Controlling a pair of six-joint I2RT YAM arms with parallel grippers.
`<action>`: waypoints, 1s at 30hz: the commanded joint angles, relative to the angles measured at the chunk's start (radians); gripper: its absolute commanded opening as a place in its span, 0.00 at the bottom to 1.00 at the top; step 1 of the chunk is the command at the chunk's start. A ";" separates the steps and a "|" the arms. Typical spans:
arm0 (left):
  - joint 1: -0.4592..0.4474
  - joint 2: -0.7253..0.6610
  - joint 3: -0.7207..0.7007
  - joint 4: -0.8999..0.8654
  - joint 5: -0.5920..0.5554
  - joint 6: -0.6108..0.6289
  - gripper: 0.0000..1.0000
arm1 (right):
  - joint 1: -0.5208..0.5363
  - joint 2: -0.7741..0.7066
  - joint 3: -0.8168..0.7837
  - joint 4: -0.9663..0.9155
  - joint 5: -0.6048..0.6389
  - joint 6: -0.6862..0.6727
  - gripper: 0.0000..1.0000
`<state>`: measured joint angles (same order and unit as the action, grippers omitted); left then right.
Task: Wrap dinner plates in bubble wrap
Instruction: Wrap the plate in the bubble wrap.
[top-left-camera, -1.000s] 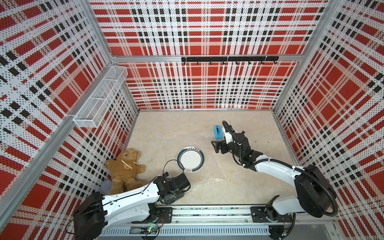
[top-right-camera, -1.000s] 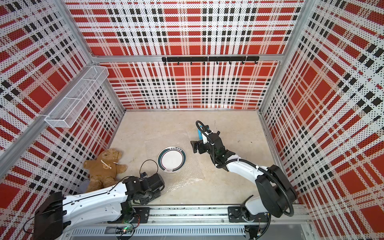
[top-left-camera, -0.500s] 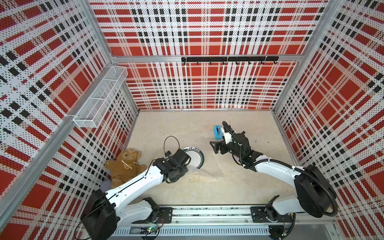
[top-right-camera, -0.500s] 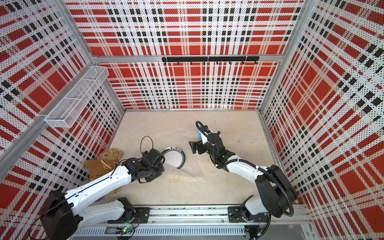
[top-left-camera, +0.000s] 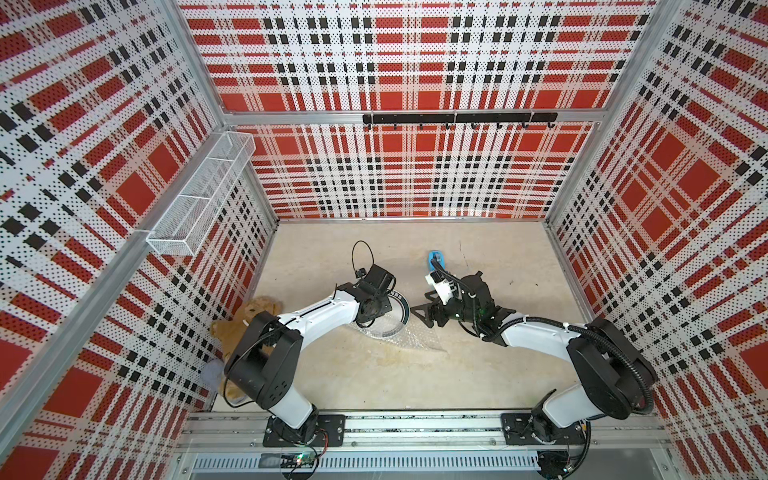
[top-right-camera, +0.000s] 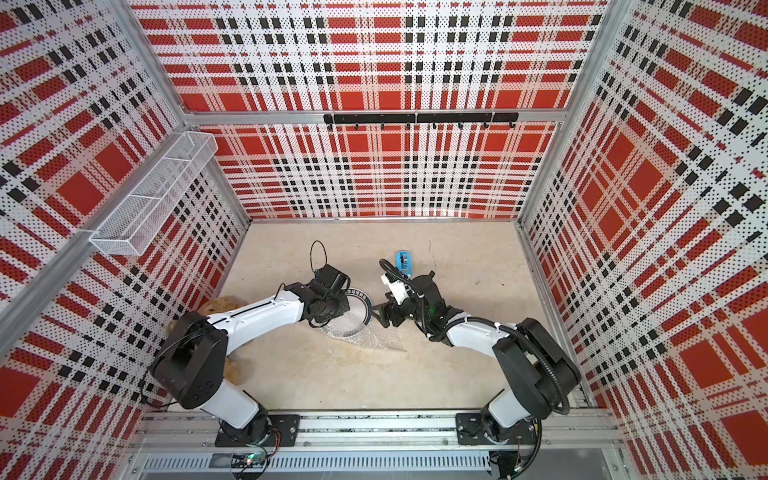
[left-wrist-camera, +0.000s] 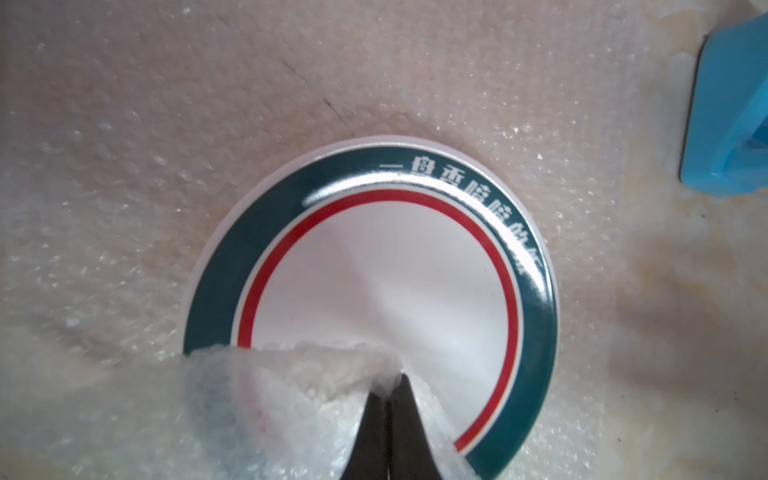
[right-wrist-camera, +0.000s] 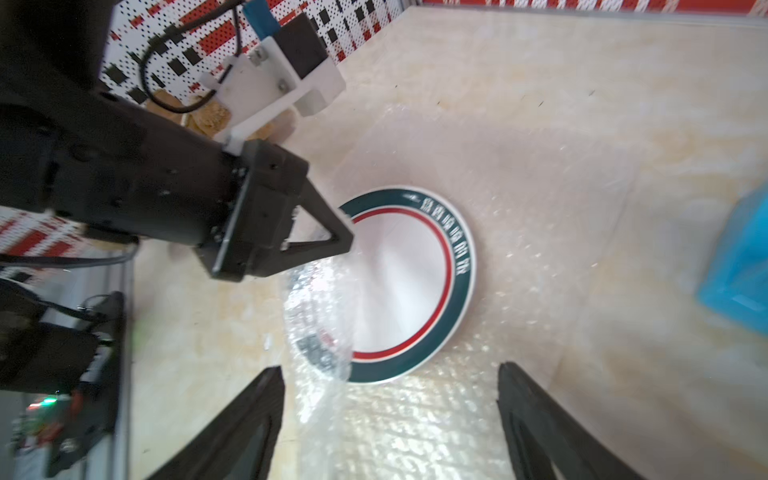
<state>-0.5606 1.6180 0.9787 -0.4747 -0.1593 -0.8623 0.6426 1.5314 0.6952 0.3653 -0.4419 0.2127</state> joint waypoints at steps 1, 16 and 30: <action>0.020 0.031 -0.027 0.116 0.019 0.023 0.00 | 0.034 0.028 0.017 0.021 -0.091 -0.052 0.70; 0.078 0.125 -0.083 0.377 0.169 -0.072 0.11 | 0.107 0.373 0.276 -0.004 -0.082 0.024 0.00; 0.162 0.021 -0.033 0.330 0.237 0.000 0.41 | 0.098 0.489 0.369 -0.206 0.084 0.072 0.00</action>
<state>-0.4229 1.6966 0.9092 -0.1249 0.0521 -0.8970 0.7441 2.0037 1.0534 0.2047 -0.4141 0.2653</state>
